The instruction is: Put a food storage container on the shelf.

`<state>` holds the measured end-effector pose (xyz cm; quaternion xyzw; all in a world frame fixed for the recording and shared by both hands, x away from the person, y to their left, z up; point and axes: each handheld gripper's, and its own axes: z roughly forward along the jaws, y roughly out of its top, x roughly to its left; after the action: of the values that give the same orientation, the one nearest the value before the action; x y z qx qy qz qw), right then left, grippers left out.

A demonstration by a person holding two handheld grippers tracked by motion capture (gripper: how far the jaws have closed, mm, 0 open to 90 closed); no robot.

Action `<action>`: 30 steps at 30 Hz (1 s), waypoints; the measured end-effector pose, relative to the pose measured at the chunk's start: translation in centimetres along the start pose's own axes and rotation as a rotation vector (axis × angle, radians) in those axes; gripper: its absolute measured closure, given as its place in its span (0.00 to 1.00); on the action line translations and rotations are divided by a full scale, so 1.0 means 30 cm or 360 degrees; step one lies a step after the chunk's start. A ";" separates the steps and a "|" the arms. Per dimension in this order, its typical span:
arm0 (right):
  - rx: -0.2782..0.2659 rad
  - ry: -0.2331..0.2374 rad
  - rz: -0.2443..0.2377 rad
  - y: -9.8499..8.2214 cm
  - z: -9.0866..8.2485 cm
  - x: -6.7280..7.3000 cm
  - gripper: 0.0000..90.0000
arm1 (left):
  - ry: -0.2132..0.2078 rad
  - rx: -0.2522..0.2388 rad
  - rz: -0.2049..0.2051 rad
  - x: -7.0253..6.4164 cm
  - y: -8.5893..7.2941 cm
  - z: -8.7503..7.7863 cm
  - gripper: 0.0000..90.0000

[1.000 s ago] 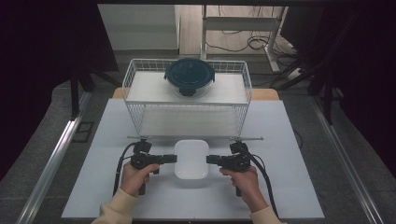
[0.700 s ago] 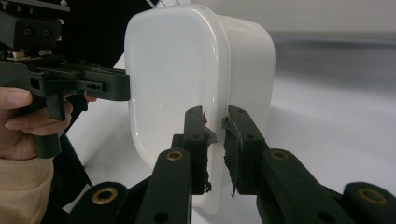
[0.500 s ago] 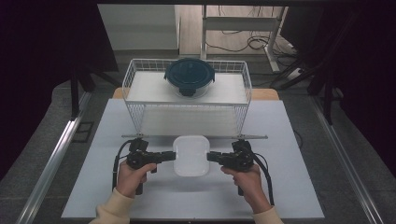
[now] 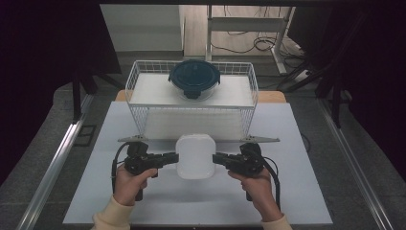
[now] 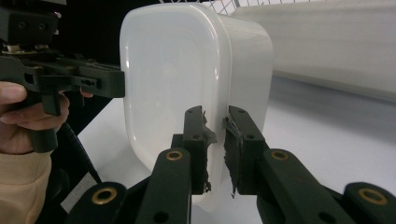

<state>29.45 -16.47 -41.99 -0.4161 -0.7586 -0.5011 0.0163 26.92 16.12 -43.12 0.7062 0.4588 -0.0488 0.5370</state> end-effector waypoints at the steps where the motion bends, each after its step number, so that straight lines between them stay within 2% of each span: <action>1: -0.0004 0.0001 -0.0010 0.002 -0.003 0.004 0.87 | -0.0001 -0.0004 0.0007 -0.003 0.002 -0.004 0.89; 9: -0.0047 0.0024 -0.0042 0.021 -0.033 0.032 0.87 | -0.0020 -0.0034 0.0038 -0.029 0.016 -0.031 0.89; 11: -0.0050 0.0032 -0.0053 0.026 -0.040 0.040 0.88 | -0.0017 -0.0036 0.0064 -0.041 0.026 -0.044 0.89; 17: -0.0068 0.0046 -0.0097 0.062 -0.065 0.069 0.88 | -0.0029 -0.0064 0.0083 -0.061 0.058 -0.071 0.89; 22: -0.0083 0.0051 -0.0123 0.127 -0.088 0.098 0.88 | -0.0029 -0.0099 0.0122 -0.093 0.120 -0.109 0.89; 30: -0.0133 0.0051 -0.0174 0.269 -0.158 0.168 0.88 | -0.0020 -0.0149 0.0202 -0.167 0.259 -0.176 0.89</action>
<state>29.53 -15.82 -31.37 -0.3664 -0.7582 -0.5391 -0.0165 27.25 17.35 -32.55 0.7077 0.4114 0.0023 0.5743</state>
